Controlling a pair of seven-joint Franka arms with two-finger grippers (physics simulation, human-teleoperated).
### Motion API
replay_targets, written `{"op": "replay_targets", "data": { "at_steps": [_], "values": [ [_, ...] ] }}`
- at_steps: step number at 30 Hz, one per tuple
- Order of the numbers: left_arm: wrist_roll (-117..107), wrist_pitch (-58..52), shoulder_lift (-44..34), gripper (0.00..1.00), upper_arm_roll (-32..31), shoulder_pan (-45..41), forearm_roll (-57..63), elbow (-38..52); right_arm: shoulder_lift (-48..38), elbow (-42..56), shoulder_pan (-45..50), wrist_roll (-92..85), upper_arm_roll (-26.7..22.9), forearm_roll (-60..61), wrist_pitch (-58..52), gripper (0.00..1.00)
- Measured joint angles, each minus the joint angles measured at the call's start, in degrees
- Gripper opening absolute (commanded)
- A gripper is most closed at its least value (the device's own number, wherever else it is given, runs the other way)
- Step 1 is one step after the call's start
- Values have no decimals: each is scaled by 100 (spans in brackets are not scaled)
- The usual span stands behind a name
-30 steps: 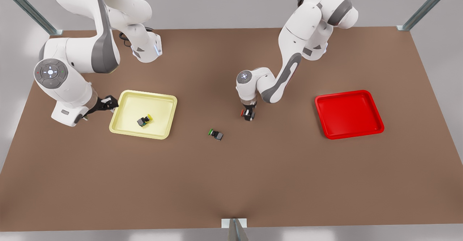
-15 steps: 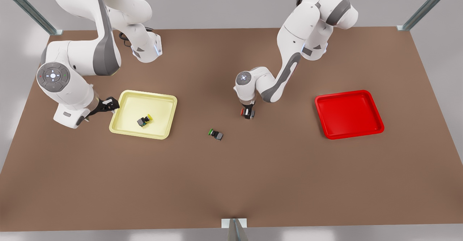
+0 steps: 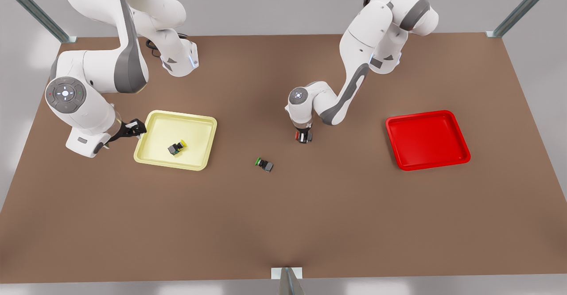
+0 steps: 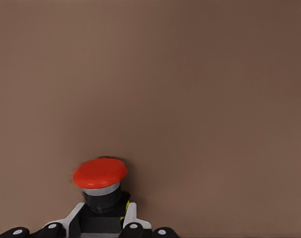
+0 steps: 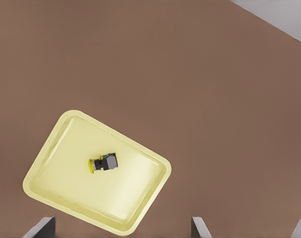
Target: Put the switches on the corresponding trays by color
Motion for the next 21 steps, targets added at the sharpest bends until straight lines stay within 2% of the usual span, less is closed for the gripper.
{"op": "replay_targets", "data": {
  "at_steps": [6, 10, 13, 16, 19, 21],
  "values": [
    [-92, 0, -69, 48, 5, 30, 644, -1, 26, 0, 10, 5, 0, 8, -9, 100],
    [-160, -70, -157, 48, -1, 58, 2525, 2, 35, 1, -3, 0, 0, 0, -4, 100],
    [-82, -171, -253, 50, -4, 91, 2433, 1, 35, 7, -34, 0, 0, 0, 0, 100],
    [14, -271, -326, 50, -7, 122, 1459, 0, 35, 7, -39, 0, 0, 0, 0, 100],
    [-13, -263, -376, 50, -6, 178, 1594, 0, 26, 9, -27, 0, 0, 0, 0, 100],
    [86, -379, -407, 50, -9, 276, 904, 0, 35, 9, -26, 0, 0, 0, 0, 100]
  ]
}}
